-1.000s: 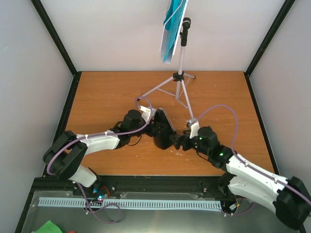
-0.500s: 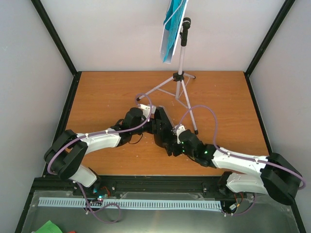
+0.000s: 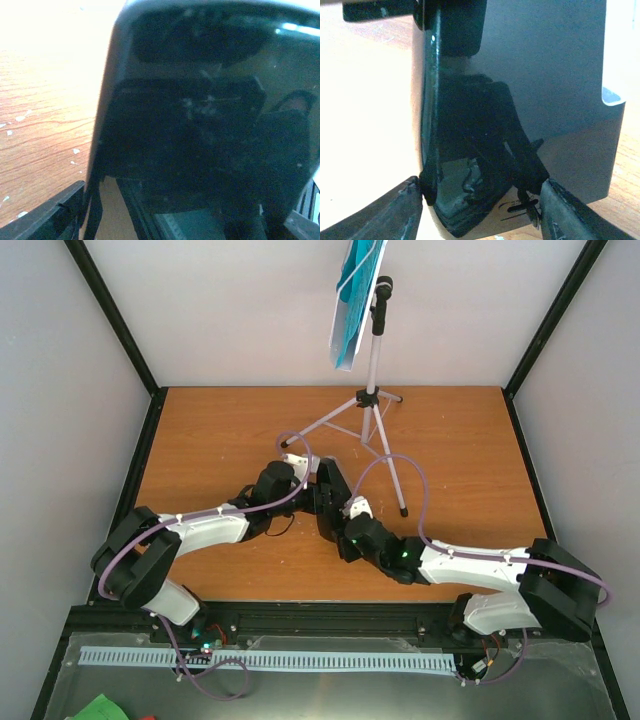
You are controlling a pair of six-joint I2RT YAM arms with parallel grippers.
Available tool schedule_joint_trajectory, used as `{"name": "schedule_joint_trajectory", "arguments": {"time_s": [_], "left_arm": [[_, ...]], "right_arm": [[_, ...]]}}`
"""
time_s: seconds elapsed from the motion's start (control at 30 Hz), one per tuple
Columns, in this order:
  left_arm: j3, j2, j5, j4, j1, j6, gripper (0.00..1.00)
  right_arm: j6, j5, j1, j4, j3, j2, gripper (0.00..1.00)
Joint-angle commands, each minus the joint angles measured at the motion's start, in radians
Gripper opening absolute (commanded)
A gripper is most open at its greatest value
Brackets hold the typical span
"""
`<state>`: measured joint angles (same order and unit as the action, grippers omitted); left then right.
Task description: Pack up the instrument practice props
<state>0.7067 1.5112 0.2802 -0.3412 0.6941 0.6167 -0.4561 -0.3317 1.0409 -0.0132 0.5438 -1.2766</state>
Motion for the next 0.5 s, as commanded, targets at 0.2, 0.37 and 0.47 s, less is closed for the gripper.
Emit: {"name": "schedule_joint_trajectory", "arguments": {"time_s": [0.2, 0.37, 0.47], "left_arm": [[0.03, 0.019, -0.052, 0.042, -0.008, 0.005, 0.54], [0.034, 0.019, -0.052, 0.044, -0.008, 0.003, 0.54], [0.034, 0.019, -0.052, 0.047, -0.008, 0.003, 0.54]], "right_arm": [[-0.054, -0.034, 0.018, -0.023, 0.037, -0.067, 0.69], [-0.061, -0.034, 0.018, -0.016, 0.033, -0.071, 0.66], [-0.061, -0.032, 0.019, -0.006, 0.03, -0.068, 0.5]]}}
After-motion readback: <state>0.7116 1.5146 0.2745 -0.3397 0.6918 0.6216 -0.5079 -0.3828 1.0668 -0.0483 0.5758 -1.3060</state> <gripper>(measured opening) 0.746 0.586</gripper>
